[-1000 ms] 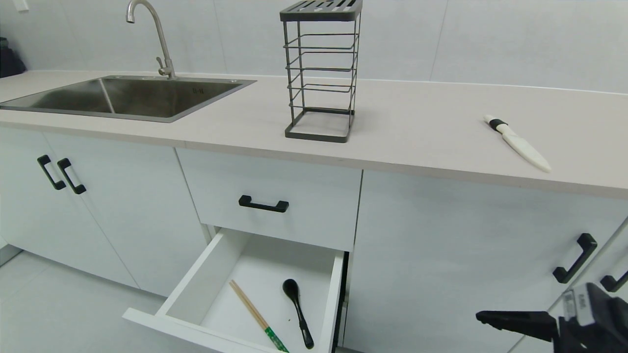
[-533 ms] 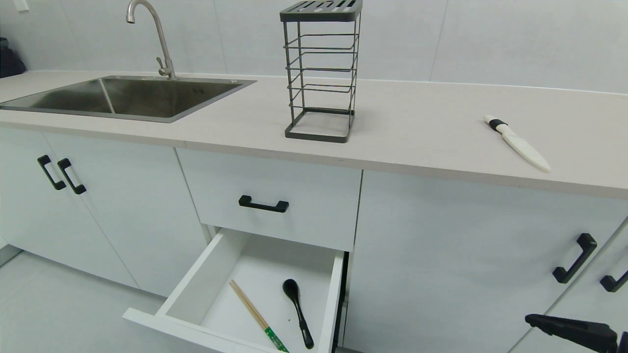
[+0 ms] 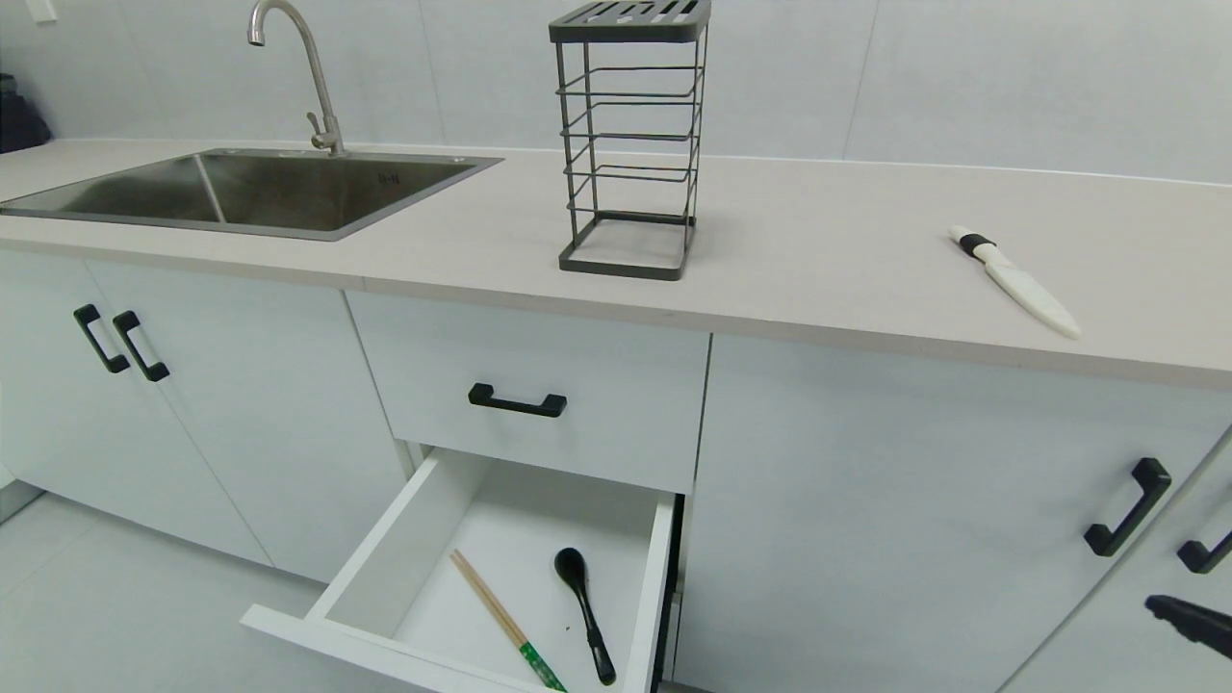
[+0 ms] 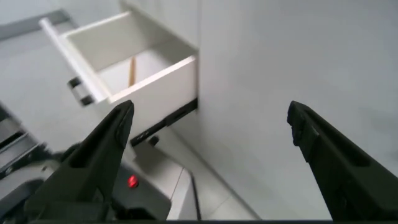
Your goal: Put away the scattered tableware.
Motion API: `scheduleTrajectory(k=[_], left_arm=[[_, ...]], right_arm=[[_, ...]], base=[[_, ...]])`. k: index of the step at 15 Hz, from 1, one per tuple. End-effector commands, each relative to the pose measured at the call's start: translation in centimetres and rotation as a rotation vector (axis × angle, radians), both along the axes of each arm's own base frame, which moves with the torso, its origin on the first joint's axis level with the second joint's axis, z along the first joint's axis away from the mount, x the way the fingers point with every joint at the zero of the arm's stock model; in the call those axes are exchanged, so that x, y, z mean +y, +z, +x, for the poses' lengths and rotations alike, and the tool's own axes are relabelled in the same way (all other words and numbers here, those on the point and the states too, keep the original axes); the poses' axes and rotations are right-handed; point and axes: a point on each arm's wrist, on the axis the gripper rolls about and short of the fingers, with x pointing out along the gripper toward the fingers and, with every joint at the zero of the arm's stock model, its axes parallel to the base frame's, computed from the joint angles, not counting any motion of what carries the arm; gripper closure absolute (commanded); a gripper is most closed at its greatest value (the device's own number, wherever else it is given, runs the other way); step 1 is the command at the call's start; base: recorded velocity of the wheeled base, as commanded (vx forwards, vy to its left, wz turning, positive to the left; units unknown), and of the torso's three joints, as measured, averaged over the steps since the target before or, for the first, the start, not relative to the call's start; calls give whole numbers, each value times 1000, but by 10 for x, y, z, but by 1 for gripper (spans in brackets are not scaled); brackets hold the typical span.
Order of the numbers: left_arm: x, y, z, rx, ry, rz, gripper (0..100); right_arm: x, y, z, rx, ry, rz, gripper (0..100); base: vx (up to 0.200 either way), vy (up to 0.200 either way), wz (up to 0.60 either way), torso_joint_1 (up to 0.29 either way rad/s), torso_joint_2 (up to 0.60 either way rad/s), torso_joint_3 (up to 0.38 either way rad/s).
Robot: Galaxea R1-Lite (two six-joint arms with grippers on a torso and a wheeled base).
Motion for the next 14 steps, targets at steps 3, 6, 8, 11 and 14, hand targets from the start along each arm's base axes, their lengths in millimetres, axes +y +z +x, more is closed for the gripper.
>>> scheduleTrajectory(k=[3, 6, 8, 11, 14], left_arm=[[0, 0, 0, 2, 0, -2, 0], [0, 0, 0, 2, 0, -2, 0], [0, 0, 0, 2, 1, -3, 0], [0, 0, 0, 2, 6, 1, 0], [0, 0, 0, 2, 7, 11, 0]], right_arm=[[-18, 9, -35, -261, -248, 88, 0], [-18, 3, -50, -320, -349, 88, 0], [-18, -21, -56, -291, -412, 73, 0], [-18, -43, -59, -209, -458, 55, 0], [-21, -49, -59, -152, -604, 37, 0]], base=[[0, 0, 0, 0, 0, 0], [0, 0, 0, 0, 0, 0], [0, 0, 0, 0, 0, 0], [0, 0, 0, 0, 0, 0], [0, 0, 0, 0, 0, 0]])
